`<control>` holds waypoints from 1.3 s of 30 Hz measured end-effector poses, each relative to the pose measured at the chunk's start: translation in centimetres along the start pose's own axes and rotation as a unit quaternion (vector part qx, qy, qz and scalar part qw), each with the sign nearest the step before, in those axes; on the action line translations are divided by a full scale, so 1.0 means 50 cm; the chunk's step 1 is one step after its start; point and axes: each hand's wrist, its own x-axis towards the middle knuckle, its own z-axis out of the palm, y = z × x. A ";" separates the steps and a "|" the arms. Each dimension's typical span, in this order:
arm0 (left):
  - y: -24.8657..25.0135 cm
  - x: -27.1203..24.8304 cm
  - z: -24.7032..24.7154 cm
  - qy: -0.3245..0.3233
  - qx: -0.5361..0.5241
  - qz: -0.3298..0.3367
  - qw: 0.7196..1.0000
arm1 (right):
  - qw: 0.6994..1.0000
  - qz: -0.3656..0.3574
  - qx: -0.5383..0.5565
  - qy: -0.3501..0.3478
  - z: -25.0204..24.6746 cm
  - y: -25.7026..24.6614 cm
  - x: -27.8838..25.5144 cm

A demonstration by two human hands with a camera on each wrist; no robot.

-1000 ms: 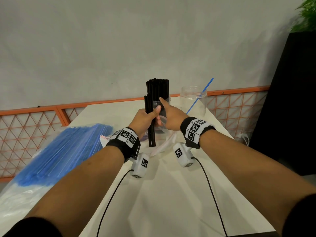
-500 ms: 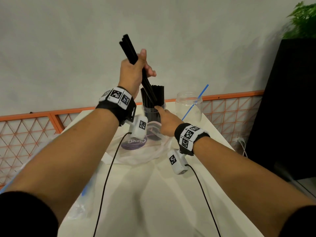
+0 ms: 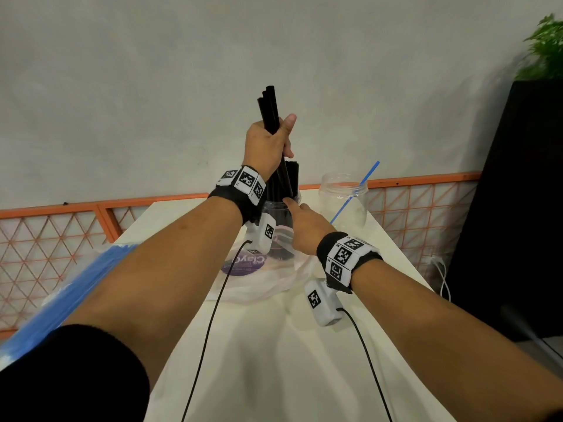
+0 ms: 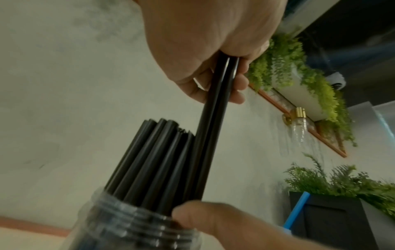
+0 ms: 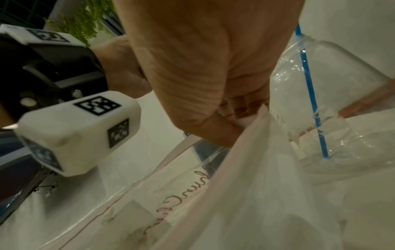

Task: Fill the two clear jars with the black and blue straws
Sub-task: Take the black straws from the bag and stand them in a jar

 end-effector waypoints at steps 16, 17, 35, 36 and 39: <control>-0.084 0.020 0.030 -0.044 0.343 -0.020 0.938 | 1.000 -0.008 0.000 0.014 -0.005 -0.011 -0.013; -0.078 0.025 0.029 -0.042 0.303 -0.006 0.952 | 1.000 -0.008 -0.002 0.013 -0.005 -0.009 -0.013; -0.045 -0.032 0.022 -0.175 0.582 0.056 0.793 | 0.999 -0.021 -0.033 0.006 -0.013 0.001 -0.008; -0.032 -0.042 0.010 -0.124 0.547 0.079 0.824 | 0.999 -0.020 -0.041 0.001 -0.016 0.003 -0.011; -0.005 -0.078 -0.054 -0.092 0.482 0.044 0.870 | 0.999 -0.005 -0.031 -0.003 -0.016 0.006 -0.023</control>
